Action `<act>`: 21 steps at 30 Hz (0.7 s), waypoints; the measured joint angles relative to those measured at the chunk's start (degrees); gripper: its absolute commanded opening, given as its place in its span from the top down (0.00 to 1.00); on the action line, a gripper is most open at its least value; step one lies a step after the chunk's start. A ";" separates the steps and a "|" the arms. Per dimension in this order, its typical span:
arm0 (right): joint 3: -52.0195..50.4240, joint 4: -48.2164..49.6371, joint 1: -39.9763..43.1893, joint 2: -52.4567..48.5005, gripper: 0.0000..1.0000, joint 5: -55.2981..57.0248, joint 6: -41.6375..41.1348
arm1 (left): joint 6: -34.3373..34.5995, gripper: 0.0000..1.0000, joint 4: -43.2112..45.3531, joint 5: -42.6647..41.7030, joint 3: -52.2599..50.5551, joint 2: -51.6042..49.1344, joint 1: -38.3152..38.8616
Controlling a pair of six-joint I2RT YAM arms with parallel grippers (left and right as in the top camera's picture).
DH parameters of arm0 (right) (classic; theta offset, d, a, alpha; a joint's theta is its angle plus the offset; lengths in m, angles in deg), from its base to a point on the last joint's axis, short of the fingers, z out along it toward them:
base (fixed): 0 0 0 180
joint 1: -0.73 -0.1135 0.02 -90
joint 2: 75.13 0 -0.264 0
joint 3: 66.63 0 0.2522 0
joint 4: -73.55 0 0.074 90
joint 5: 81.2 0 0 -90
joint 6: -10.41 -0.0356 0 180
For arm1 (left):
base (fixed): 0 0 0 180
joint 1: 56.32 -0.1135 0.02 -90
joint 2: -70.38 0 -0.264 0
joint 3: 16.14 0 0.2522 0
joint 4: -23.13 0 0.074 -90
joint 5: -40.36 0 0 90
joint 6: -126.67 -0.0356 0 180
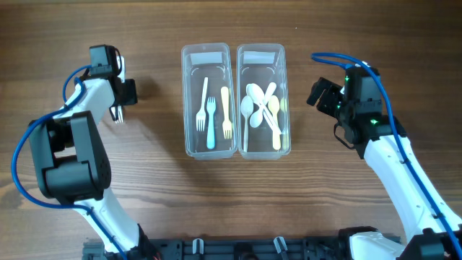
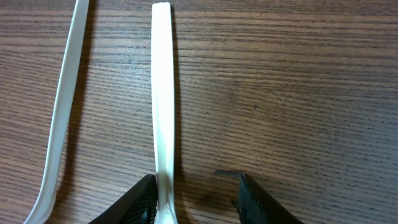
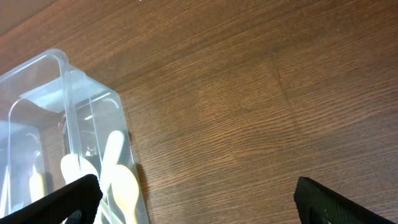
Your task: Pack container
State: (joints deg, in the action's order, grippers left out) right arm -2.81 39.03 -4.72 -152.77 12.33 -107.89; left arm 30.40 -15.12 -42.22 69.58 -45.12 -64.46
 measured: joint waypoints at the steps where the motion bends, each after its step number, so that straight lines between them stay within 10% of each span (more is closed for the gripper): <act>1: 0.00 0.00 0.00 0.00 0.00 0.00 0.00 | 0.35 0.60 -0.13 0.02 0.00 0.00 0.00; 21: 0.00 0.00 0.00 0.00 0.00 0.00 0.00 | 14.34 0.87 -4.48 -0.02 0.39 0.22 0.00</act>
State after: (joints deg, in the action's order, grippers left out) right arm -2.81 39.03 -4.72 -152.77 12.33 -107.89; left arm 44.74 -19.60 -42.25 69.98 -44.90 -64.46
